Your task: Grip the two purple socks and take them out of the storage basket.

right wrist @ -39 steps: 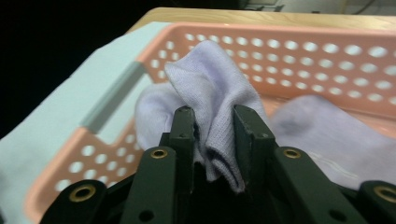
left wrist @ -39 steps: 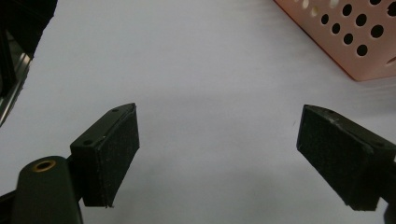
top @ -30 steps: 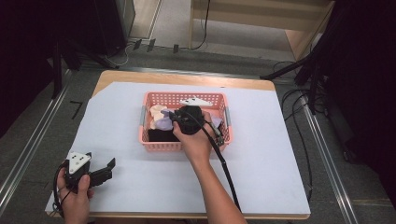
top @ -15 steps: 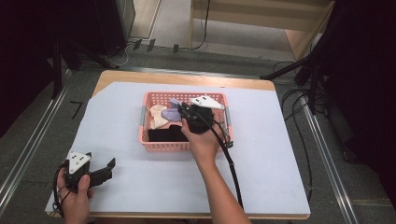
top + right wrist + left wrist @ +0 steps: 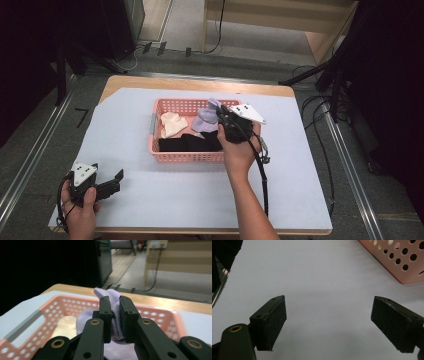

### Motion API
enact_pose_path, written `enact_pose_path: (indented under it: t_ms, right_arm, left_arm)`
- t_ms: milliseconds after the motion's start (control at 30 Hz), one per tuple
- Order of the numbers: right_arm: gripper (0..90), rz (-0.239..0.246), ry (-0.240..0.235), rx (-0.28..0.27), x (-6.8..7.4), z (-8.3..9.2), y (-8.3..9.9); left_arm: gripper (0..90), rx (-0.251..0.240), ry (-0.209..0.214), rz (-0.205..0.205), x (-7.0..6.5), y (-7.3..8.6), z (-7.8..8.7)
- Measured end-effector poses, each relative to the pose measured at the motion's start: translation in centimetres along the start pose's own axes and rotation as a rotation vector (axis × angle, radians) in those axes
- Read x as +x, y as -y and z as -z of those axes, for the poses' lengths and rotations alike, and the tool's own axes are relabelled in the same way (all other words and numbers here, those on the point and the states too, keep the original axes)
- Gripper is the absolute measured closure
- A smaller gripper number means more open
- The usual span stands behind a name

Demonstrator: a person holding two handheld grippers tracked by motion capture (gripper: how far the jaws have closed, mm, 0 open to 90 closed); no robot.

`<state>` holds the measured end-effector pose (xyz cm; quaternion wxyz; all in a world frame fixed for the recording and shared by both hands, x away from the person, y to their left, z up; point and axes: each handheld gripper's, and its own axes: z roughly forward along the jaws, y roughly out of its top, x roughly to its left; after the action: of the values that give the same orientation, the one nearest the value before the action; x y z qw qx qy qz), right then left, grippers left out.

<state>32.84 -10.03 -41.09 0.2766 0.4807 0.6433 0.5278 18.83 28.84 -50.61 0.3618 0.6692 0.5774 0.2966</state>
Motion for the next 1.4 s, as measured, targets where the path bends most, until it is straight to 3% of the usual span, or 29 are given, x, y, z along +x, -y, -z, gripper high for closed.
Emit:
enact_pose_path:
  t_ms: [167,367,400,533,800,933,1133,1267,1400]
  right_arm:
    - [81.3,-0.008,0.054,-0.034,-2.3,1.1,0.1]
    - [81.3,-0.069,0.119,-0.072,-5.6,2.8,0.2]
    - [81.3,-0.069,0.119,-0.072,-5.6,2.8,0.2]
    - [81.2,-0.087,0.176,-0.081,-7.8,4.0,0.6]
    - [81.2,-0.12,0.25,-0.05,-10.6,5.2,2.1]
    - [81.1,-0.137,0.299,-0.018,-12.6,5.8,3.9]
    - [80.5,-0.158,0.34,0.026,-14.3,6.2,6.0]
    - [70.1,-0.22,0.348,0.049,-15.3,6.6,7.1]
    - [58.7,-0.21,0.347,0.003,-15.0,6.8,7.0]
  left_arm:
    - [14.3,0.0,0.001,0.0,0.0,0.0,0.0]
    - [14.3,0.001,-0.002,-0.001,0.0,0.0,0.0]
    - [14.3,0.001,-0.002,-0.001,0.0,0.0,0.0]
    - [14.3,0.0,-0.002,-0.001,0.0,0.0,0.0]
    - [14.3,-0.001,-0.003,-0.003,0.0,0.0,0.0]
    - [14.3,-0.002,-0.004,-0.003,0.0,0.0,0.0]
    - [14.3,-0.002,-0.004,-0.004,-0.1,0.0,0.0]
    - [14.3,0.0,-0.006,-0.004,-0.1,0.0,0.0]
    - [14.3,-0.003,-0.008,-0.005,-0.1,0.0,0.0]
